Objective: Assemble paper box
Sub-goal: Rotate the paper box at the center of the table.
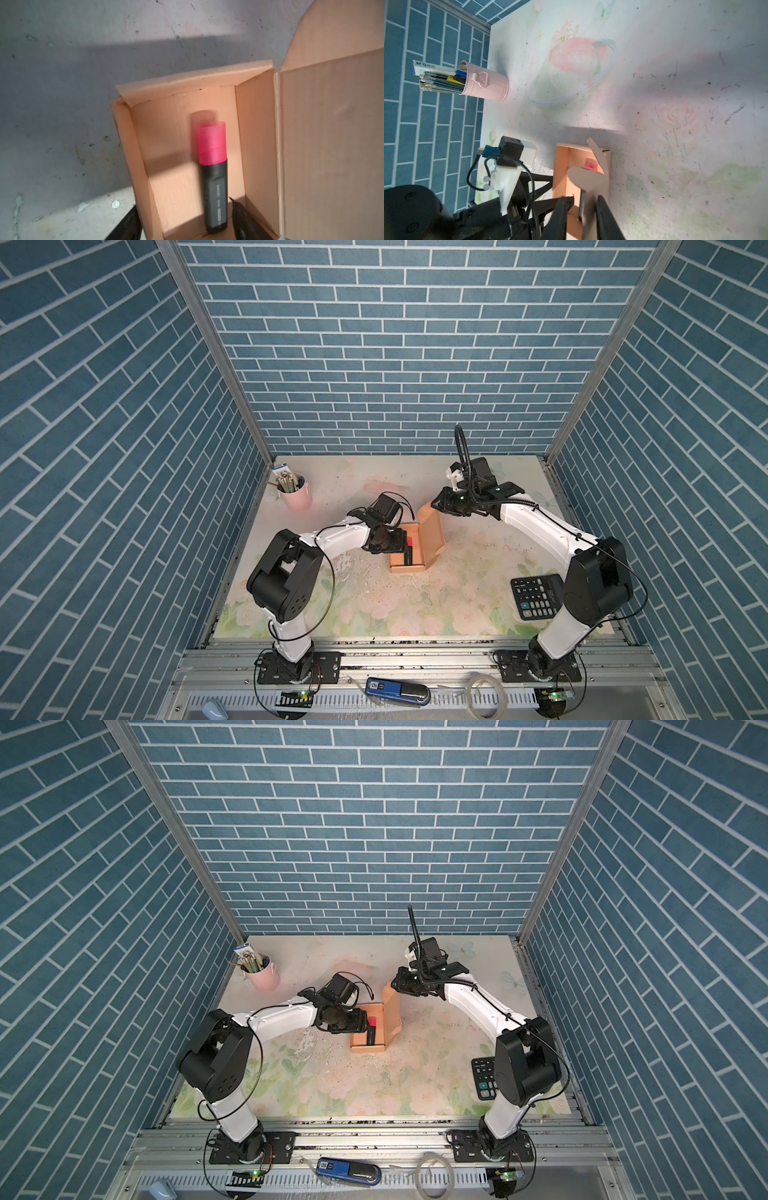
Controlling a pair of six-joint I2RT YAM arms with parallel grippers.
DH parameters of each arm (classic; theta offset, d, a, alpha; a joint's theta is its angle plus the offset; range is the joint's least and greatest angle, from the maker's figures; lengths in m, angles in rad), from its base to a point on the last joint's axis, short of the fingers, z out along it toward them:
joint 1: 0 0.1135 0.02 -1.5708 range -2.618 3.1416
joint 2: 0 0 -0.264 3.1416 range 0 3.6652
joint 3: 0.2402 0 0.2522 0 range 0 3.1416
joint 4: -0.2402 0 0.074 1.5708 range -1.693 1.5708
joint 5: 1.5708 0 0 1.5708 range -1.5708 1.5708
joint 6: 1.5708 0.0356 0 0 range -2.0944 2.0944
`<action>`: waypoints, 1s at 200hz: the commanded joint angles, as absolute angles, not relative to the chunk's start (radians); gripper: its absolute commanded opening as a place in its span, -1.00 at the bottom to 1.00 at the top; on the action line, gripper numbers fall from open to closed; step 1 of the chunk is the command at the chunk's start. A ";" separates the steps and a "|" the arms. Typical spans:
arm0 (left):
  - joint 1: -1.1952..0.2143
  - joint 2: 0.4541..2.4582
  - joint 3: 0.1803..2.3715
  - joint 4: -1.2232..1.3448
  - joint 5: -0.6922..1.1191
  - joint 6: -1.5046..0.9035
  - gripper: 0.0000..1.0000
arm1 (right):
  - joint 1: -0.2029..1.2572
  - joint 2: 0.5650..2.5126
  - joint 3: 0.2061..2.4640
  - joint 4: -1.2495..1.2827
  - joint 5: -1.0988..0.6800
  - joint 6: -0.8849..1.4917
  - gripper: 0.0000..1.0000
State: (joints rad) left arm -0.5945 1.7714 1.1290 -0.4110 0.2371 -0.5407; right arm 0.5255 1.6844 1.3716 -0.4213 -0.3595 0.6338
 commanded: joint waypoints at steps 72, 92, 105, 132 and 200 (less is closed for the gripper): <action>-0.621 1.709 1.085 -0.383 0.230 -0.576 0.40 | 0.623 1.708 1.374 -0.291 -0.358 0.765 -0.44; -0.622 1.685 1.069 -0.382 0.224 -0.582 0.41 | 0.638 1.728 1.385 -0.272 -0.356 0.775 -0.45; -0.622 1.666 1.060 -0.392 0.217 -0.582 0.42 | 0.641 1.732 1.388 -0.265 -0.355 0.776 -0.45; -0.613 1.627 1.049 -0.417 0.198 -0.572 0.47 | 0.649 1.734 1.394 -0.270 -0.354 0.766 -0.44; -0.515 1.551 1.005 -0.418 0.242 -0.571 0.50 | 0.649 1.718 1.380 -0.280 -0.336 0.742 -0.44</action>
